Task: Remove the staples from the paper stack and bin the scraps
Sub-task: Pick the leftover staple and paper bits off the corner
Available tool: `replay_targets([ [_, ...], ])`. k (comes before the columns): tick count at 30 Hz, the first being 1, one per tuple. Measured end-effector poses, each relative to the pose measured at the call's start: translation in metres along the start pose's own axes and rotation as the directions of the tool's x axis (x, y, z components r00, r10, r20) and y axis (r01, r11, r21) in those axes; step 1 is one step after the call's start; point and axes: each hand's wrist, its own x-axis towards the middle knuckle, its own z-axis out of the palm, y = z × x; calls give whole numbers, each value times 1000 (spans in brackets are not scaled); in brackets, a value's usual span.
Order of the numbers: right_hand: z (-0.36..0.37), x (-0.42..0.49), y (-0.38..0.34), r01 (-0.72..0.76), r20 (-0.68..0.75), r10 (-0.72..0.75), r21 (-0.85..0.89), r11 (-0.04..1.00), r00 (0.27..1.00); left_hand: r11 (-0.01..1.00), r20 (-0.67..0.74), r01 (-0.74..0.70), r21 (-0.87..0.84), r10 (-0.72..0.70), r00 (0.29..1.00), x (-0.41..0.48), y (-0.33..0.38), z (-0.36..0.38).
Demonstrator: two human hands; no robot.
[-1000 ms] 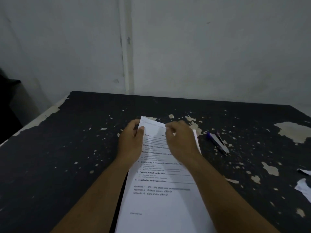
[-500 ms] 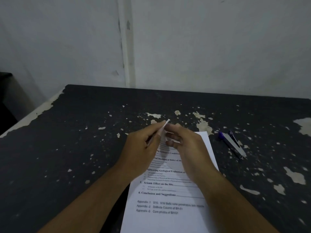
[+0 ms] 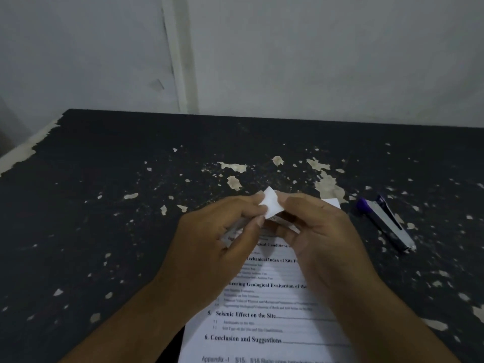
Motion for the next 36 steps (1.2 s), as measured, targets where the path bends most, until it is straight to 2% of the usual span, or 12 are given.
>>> replay_targets([
  [8, -2, 1, 0, -57, 70, 59, -31, 998, 996, 1000, 4, -7, 2, 7, 1000, 2, 2, -4],
  [12, -4, 2, -1, -44, 105, 45, -16, 999, 993, 999, 14, 17, 41, -17, 1000, 0, 1, -2],
  [17, 3, -1, -4, -12, 172, 9, 15, 1000, 985, 998, 34, 55, 11, -55, 998, 1, 0, -3],
  [20, 14, -4, -5, -22, 155, 29, -47, 999, 988, 998, -9, 53, 18, -53, 999, 2, 2, -3],
  [23, 5, -4, -2, 62, 190, -23, -205, 977, 982, 997, -43, 75, -11, -76, 996, 4, 4, -3],
  [27, 0, -6, 0, 155, 150, -105, -374, 914, 983, 993, -62, 55, -107, -61, 996, 8, 8, -3],
  [30, 6, -7, 0, 283, 147, -244, -407, 868, 959, 961, -86, 113, -253, -138, 987, 7, 8, -3],
  [33, 9, -7, 4, 378, 149, -351, -469, 798, 925, 955, -104, 143, -258, -174, 979, 5, 8, -3],
  [36, 12, -9, 6, 418, 89, -436, -501, 757, 896, 957, -105, 148, -249, -179, 978, 2, 8, 1],
])
